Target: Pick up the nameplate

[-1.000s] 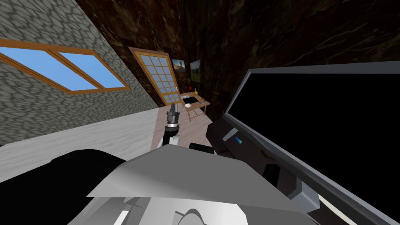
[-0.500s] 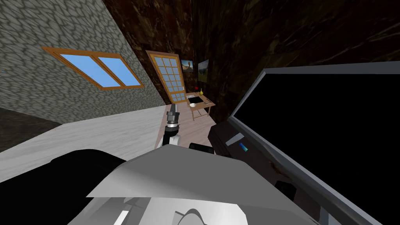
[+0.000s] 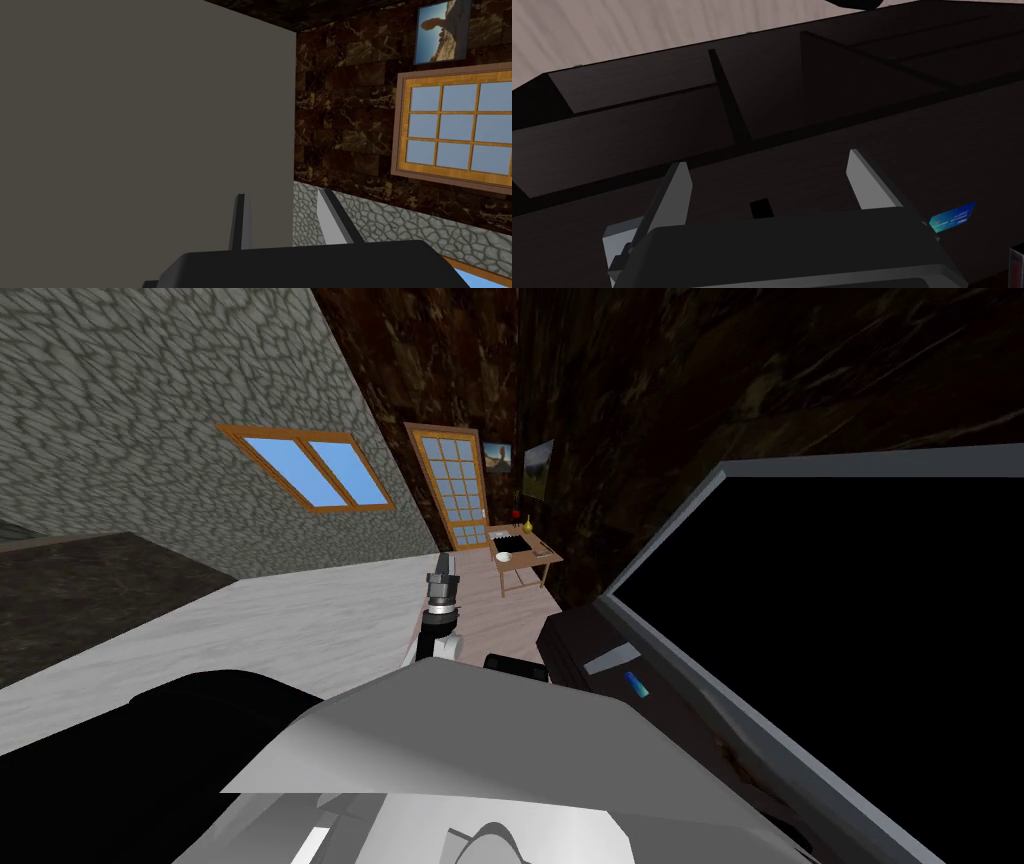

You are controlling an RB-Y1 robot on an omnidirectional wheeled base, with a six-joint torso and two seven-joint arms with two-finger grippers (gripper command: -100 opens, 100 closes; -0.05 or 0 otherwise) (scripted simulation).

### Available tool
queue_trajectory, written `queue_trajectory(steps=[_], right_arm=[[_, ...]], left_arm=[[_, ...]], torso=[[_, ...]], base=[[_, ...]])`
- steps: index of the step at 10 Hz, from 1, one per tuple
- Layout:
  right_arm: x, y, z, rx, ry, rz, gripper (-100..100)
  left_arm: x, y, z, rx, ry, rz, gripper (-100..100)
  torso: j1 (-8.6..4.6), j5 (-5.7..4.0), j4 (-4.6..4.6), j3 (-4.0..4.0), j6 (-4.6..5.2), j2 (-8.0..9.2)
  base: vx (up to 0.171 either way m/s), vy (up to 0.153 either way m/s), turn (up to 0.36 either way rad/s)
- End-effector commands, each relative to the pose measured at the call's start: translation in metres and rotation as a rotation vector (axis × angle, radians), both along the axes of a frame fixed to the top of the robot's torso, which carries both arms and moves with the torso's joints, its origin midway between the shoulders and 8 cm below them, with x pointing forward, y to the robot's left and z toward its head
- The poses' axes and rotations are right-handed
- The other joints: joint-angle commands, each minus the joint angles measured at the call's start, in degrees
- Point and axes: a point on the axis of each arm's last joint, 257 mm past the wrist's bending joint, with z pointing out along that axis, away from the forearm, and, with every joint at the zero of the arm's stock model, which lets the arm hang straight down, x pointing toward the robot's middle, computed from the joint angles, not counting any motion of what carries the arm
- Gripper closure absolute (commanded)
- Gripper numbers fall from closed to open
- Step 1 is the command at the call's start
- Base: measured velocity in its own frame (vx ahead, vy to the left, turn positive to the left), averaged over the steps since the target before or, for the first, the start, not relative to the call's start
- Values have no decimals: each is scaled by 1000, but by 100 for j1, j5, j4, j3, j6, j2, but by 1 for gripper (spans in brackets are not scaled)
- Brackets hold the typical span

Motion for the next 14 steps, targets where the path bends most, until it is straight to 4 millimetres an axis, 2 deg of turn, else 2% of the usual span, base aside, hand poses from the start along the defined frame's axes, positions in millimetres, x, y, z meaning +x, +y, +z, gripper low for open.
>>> queue_trajectory(steps=[1, 2, 6, 8, 9, 10, 11, 12, 13, 14], right_arm=[[-4, -39, 10, -67, 37, -4, -100], [-4, -39, 10, -67, 37, -4, -100], [-11, -111, 38, -198, 91, -14, -100], [-8, -111, 37, -195, 88, -18, -100], [-8, -111, 38, -197, 90, -17, 0], [-23, -104, 31, -186, 89, -44, -100], [-13, -99, 25, -175, 69, -29, -100], [-35, -95, 23, -174, 83, -74, -100], [-28, -85, 16, -157, 66, -57, -100], [-21, -87, 15, -158, 52, -44, -100]], left_arm=[[0, 0, 0, 0, 0, 0, 0], [0, 0, 0, 0, 0, 0, 0], [0, 0, 0, 0, 0, 0, 0], [0, 0, 0, 0, 0, 0, 0], [0, 0, 0, 0, 0, 0, 0], [0, 0, 0, 0, 0, 0, 0], [0, 0, 0, 0, 0, 0, 0], [0, 0, 0, 0, 0, 0, 0], [0, 0, 0, 0, 0, 0, 0], [0, 0, 0, 0, 0, 0, 0]], torso=[[0, 0, 0, 0, 0, 0], [-2, -1, 0, -2, -3, -4], [2, -1, 1, 1, 3, 2], [1, -2, 1, 1, 5, 1], [7, -2, 2, 4, 8, 7], [12, -1, 3, 6, 8, 11], [10, -1, 4, 8, 3, 12], [8, -2, 4, 8, 8, 13], [8, -1, 4, 8, 5, 13], [8, -2, 4, 8, 9, 13]], base=[[29, -25, 268], [21, -31, 65], [17, -21, 142], [12, -21, 63], [0, 0, 0], [-3, -3, 257], [-1, -13, 133], [-2, -10, 230], [-3, -13, 109], [-1, -6, -28]])
